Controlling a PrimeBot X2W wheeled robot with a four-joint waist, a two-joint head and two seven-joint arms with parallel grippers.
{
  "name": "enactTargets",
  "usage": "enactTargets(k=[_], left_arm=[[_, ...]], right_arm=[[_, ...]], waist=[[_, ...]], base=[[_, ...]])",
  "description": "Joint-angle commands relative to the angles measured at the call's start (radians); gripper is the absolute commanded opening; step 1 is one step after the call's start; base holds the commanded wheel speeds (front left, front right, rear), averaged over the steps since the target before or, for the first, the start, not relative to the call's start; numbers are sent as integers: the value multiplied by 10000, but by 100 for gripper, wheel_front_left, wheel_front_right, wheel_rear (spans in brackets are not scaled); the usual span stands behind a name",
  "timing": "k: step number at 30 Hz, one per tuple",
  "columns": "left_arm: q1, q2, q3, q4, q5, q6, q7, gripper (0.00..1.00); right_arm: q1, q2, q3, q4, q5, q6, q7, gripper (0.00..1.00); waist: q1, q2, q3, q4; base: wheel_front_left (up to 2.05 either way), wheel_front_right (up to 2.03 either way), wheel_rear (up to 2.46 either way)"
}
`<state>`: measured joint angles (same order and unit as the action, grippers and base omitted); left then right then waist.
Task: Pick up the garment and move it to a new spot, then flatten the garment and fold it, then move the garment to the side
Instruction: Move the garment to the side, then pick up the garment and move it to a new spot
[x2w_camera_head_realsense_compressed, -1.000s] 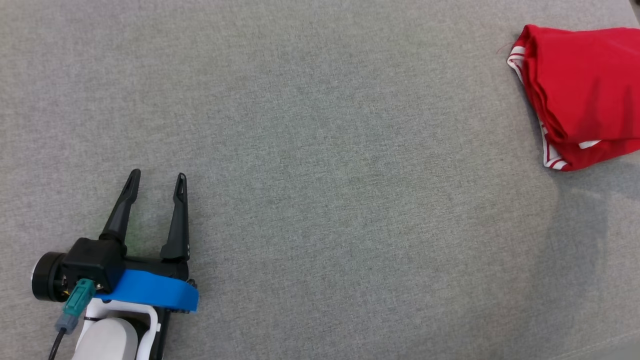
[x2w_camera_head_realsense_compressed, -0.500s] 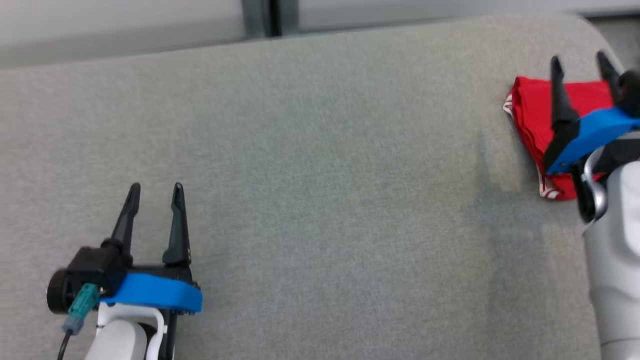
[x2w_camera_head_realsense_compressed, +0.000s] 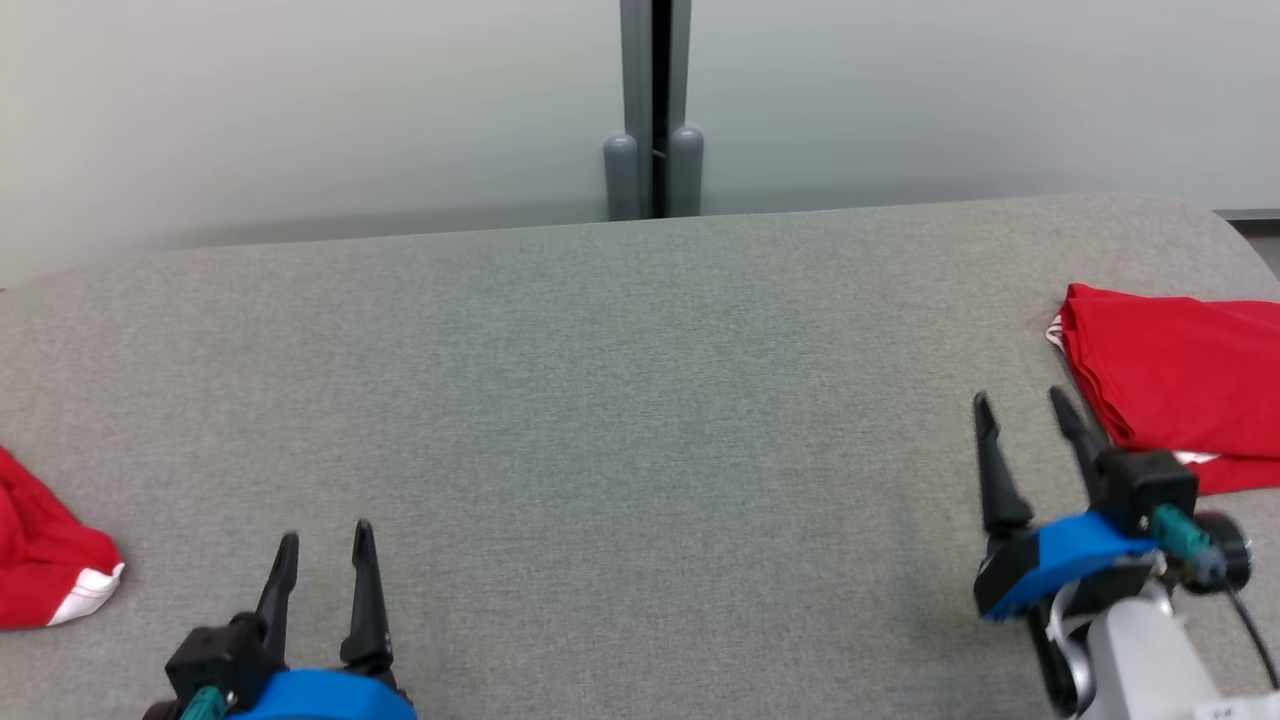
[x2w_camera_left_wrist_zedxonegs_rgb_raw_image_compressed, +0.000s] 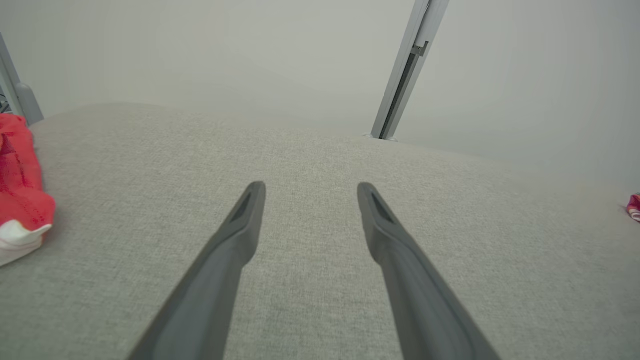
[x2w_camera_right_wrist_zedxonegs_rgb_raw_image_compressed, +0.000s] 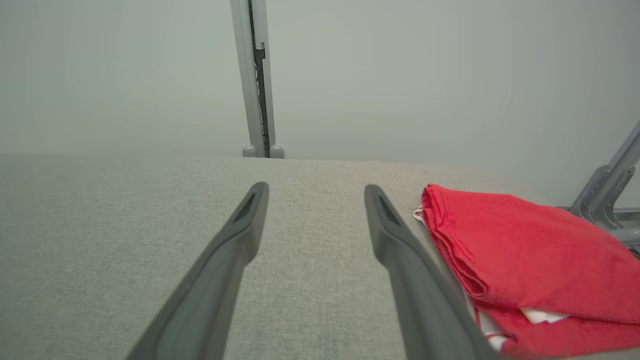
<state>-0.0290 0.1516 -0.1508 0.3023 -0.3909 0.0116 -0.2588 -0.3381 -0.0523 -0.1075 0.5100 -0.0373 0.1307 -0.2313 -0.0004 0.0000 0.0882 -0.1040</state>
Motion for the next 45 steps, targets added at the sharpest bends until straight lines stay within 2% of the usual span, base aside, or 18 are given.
enactTargets(k=[1, 8, 16, 36, 41, 45], left_arm=[[276, -37, 61, 56, -19, 14, -58, 100], [673, -148, 62, 22, 259, 1, -73, 100], [387, -213, 71, 178, 349, -155, -76, 100], [177, -341, 209, 385, 536, -333, -77, 100], [76, -392, 214, 323, 586, -355, -77, 100], [-1, -437, 233, 226, 640, -367, -77, 100]], right_arm=[[540, 24, 339, -227, 523, 1, -104, 100], [1809, 2, 1176, -1004, 1541, 1, -268, 100], [2033, 4, 1793, -1322, 1829, 1, -323, 100], [1973, 7, 1447, -1375, 1681, 1, -348, 100], [1974, 9, 1387, -1468, 1575, 1, -348, 100], [2006, 10, 1206, -1624, 1429, 1, -346, 100]], waist=[[4, 0, -62, 114], [4, 0, -200, 373], [4, 0, -150, 390], [4, 0, -81, 567], [4, 0, -15, 979], [4, 0, 66, 1780]], base=[[0, 0, 0], [0, 0, 0], [0, 0, 0], [0, 0, 0], [0, 0, 0], [0, 0, 0]])
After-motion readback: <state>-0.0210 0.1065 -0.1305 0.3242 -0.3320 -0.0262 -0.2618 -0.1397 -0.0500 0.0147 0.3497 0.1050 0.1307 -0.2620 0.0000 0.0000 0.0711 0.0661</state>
